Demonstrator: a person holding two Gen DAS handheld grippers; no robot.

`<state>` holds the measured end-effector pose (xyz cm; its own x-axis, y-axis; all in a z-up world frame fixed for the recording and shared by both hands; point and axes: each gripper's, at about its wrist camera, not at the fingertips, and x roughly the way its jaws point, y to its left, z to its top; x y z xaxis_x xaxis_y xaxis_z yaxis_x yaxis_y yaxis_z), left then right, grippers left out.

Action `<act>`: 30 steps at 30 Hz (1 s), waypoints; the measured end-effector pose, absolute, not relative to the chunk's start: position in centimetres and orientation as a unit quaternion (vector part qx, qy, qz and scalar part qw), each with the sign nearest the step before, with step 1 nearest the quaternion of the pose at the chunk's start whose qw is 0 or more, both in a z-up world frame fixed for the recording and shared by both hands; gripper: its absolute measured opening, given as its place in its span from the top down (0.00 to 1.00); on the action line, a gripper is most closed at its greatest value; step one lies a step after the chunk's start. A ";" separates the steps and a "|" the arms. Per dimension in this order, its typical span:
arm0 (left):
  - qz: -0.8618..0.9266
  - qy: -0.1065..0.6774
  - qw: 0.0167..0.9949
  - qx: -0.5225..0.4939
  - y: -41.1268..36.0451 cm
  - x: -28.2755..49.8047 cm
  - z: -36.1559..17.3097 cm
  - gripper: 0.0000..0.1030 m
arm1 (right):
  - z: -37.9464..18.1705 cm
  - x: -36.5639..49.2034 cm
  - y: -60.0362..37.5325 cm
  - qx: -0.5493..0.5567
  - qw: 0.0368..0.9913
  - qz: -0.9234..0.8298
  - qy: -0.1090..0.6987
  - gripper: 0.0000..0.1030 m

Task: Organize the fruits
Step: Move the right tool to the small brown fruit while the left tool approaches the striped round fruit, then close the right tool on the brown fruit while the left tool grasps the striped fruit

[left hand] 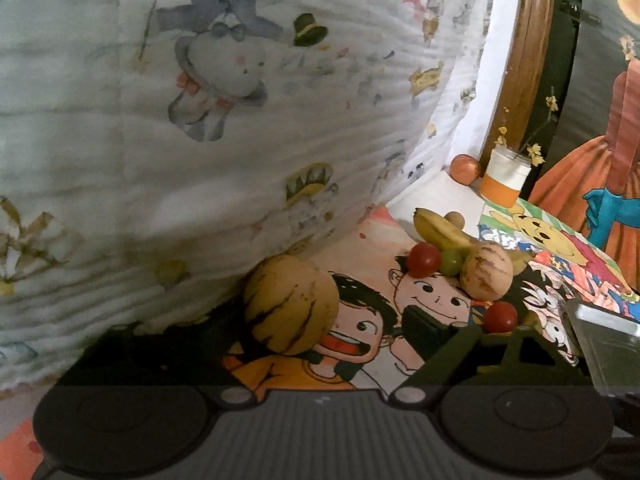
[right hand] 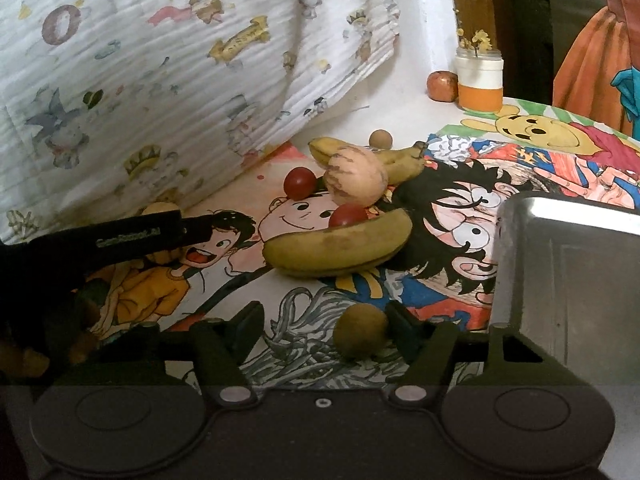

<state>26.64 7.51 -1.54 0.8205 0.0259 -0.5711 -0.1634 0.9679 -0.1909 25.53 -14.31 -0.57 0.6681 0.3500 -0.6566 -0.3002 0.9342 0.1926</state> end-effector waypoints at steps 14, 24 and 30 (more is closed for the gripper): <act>0.084 0.306 0.942 -0.109 7.4 27.0 -1.7 0.29 | -0.7 24.8 -14.0 0.023 0.914 0.189 0.359 0.48; 0.104 0.310 0.938 -0.115 7.6 27.2 -1.6 0.44 | -0.9 24.6 -13.5 0.006 0.917 0.190 0.351 0.59; 0.104 0.312 0.937 -0.119 7.7 27.1 -1.5 0.45 | -0.9 24.8 -13.4 0.005 0.918 0.187 0.350 0.66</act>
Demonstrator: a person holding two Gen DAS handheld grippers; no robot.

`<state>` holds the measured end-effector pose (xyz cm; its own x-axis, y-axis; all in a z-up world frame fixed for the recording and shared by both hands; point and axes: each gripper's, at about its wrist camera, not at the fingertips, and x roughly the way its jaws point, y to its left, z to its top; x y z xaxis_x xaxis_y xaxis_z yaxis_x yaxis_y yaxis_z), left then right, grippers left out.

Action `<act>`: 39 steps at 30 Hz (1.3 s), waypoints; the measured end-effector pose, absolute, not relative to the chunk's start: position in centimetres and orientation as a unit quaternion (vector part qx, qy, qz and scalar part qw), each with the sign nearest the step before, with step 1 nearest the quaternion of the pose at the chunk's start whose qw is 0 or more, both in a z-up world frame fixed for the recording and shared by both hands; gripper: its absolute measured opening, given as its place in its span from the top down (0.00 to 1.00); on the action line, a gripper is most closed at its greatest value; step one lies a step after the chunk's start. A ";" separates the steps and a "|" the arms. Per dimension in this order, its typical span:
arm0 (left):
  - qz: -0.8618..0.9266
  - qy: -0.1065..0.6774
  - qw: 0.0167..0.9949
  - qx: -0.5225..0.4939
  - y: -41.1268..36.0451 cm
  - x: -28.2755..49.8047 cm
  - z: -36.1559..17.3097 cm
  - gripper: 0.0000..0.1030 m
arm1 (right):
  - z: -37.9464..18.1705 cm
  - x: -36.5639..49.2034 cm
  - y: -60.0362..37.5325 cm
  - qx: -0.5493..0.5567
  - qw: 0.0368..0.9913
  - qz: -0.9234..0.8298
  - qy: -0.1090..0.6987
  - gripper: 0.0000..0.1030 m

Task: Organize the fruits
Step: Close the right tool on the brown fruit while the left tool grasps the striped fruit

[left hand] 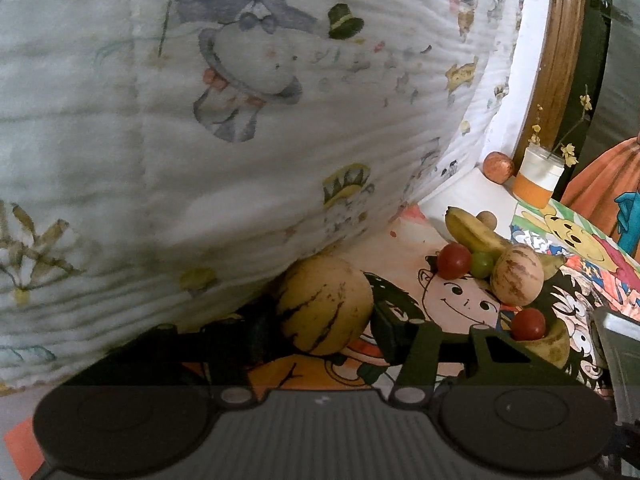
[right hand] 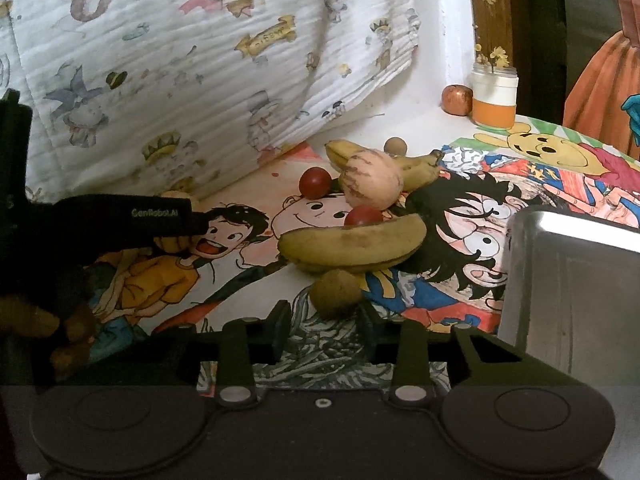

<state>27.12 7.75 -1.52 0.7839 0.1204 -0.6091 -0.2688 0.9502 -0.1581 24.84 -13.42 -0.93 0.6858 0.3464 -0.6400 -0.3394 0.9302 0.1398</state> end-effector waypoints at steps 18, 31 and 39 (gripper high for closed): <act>0.077 0.320 0.938 -0.106 6.4 25.3 -1.2 0.45 | -0.7 26.8 -13.1 0.000 0.915 0.178 0.362 0.64; 0.062 0.328 0.936 -0.107 5.1 23.9 -0.9 0.45 | 1.0 24.8 -15.9 0.043 0.927 0.184 0.325 0.70; 0.038 0.318 0.941 -0.109 2.6 21.9 0.4 0.45 | 2.7 22.1 -20.6 0.067 0.936 0.161 0.305 0.70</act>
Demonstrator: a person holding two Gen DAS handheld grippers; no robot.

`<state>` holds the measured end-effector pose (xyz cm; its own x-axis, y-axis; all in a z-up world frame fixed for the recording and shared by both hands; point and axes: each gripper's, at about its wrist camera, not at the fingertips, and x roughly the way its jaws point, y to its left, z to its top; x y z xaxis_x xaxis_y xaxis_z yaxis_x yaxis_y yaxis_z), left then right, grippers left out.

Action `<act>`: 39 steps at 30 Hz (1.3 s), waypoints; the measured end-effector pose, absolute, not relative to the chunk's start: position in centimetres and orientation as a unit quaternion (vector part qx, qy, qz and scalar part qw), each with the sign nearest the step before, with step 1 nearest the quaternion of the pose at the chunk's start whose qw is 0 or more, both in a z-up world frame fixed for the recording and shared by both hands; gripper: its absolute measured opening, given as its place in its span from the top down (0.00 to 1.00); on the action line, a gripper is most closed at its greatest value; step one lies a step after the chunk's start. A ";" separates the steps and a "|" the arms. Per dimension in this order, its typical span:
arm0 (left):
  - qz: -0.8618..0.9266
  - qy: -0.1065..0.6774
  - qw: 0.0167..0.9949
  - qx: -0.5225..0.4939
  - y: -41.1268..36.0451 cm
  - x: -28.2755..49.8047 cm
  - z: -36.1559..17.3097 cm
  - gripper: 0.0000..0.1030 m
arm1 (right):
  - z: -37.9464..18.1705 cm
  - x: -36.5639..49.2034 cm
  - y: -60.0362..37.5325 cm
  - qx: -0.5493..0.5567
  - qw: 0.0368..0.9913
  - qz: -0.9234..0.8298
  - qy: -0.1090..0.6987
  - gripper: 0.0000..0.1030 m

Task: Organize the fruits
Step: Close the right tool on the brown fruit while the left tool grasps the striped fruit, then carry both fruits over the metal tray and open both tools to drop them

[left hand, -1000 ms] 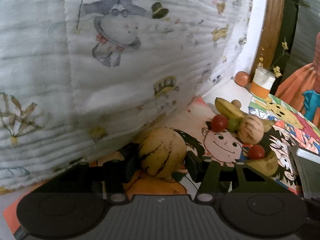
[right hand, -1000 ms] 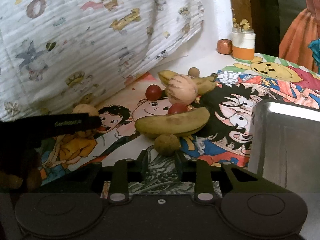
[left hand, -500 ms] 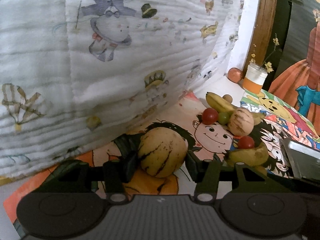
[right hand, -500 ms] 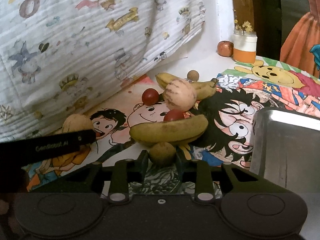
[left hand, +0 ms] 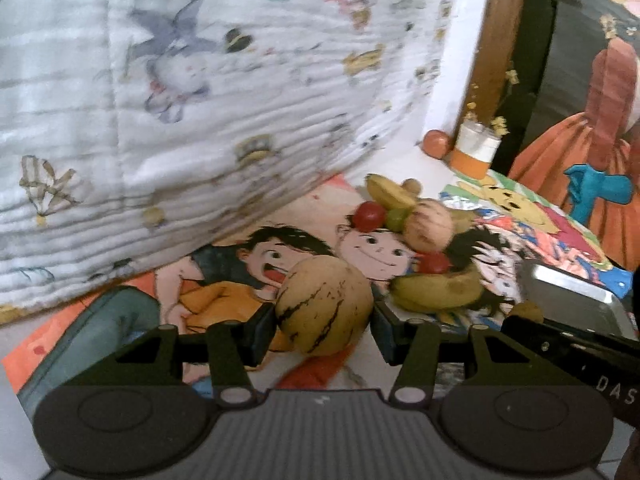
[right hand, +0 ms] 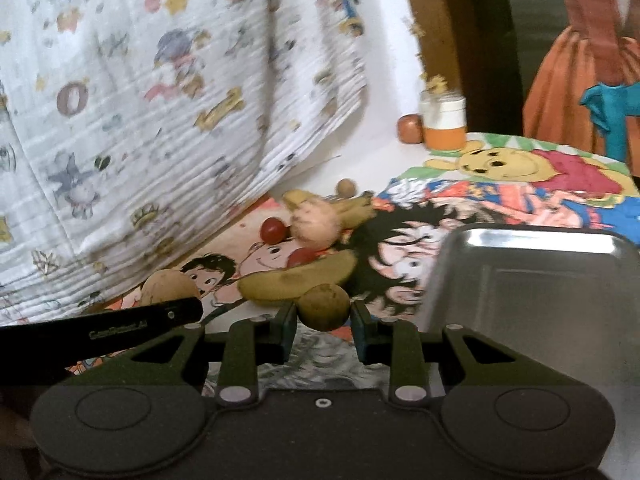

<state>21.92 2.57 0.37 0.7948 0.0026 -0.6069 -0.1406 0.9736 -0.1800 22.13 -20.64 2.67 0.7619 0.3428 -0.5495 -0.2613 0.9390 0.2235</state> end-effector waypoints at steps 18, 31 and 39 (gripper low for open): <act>-0.087 0.274 0.954 -0.086 -8.3 22.9 4.5 0.45 | 4.1 24.1 -33.8 0.070 0.959 0.092 0.258 0.70; -0.171 0.309 0.935 -0.043 -15.2 29.4 1.5 0.45 | 1.1 27.5 -37.0 0.067 0.947 0.061 0.307 0.70; -0.189 0.326 0.926 -0.028 -16.6 30.5 0.2 0.46 | 0.5 28.3 -37.1 0.065 0.938 0.048 0.336 0.70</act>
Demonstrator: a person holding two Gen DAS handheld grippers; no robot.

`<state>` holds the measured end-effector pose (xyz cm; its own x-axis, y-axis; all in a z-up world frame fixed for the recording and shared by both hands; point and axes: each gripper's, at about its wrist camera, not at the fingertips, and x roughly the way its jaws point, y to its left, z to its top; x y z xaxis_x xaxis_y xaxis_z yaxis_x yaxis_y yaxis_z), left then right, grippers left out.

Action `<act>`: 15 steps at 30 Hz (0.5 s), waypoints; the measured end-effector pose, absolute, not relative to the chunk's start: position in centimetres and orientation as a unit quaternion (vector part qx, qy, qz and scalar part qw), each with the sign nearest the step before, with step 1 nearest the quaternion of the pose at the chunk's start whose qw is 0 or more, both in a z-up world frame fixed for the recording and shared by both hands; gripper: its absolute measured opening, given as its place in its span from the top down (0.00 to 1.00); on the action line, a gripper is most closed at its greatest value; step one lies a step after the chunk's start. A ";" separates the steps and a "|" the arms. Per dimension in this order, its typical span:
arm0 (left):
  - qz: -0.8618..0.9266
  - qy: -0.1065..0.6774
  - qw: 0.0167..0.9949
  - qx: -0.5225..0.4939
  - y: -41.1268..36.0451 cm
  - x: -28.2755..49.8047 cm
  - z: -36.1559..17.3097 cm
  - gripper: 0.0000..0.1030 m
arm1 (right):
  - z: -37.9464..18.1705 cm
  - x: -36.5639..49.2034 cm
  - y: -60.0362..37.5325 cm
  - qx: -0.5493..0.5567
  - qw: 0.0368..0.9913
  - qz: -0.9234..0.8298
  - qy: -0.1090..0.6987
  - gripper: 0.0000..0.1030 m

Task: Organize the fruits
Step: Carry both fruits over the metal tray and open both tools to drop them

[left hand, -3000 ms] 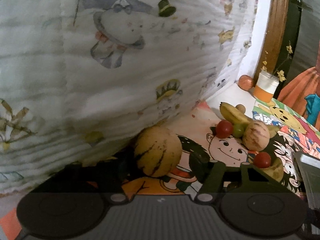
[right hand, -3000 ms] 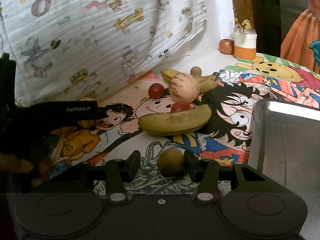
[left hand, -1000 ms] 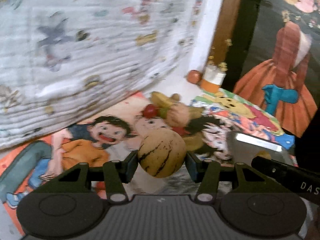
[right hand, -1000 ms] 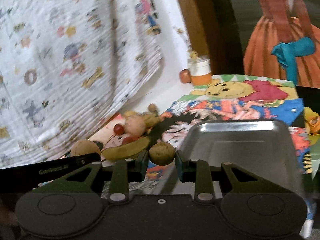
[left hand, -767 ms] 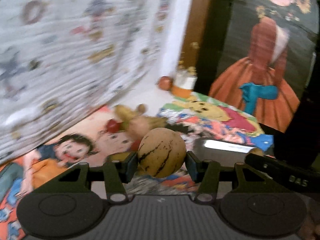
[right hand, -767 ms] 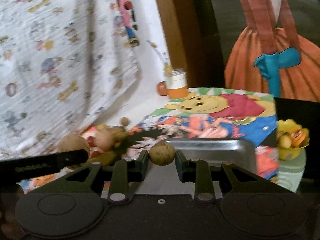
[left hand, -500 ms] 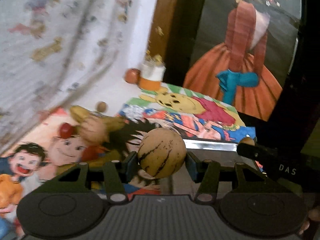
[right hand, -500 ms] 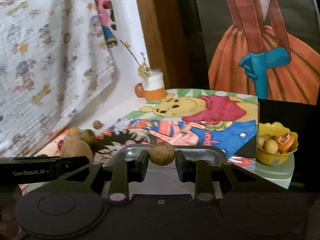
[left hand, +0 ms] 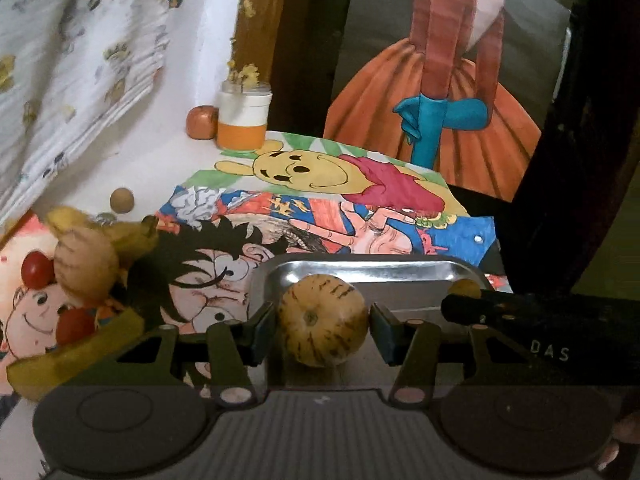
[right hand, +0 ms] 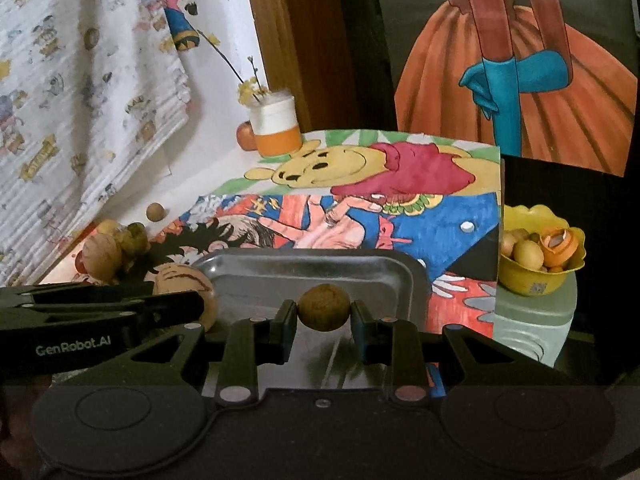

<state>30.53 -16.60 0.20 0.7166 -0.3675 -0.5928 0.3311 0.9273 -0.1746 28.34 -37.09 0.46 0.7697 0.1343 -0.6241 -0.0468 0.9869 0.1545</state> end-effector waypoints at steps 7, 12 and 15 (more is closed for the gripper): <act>-0.192 0.325 0.926 -0.022 -16.8 30.6 0.3 0.46 | 0.3 28.3 -37.1 0.070 0.936 0.045 0.343 0.68; -0.188 0.324 0.927 -0.027 -16.5 30.1 0.5 0.42 | 0.5 27.6 -37.1 0.070 0.935 0.043 0.345 0.65; -0.188 0.322 0.927 -0.040 -16.0 29.6 0.9 0.38 | 0.9 26.7 -37.2 0.076 0.936 0.042 0.341 0.58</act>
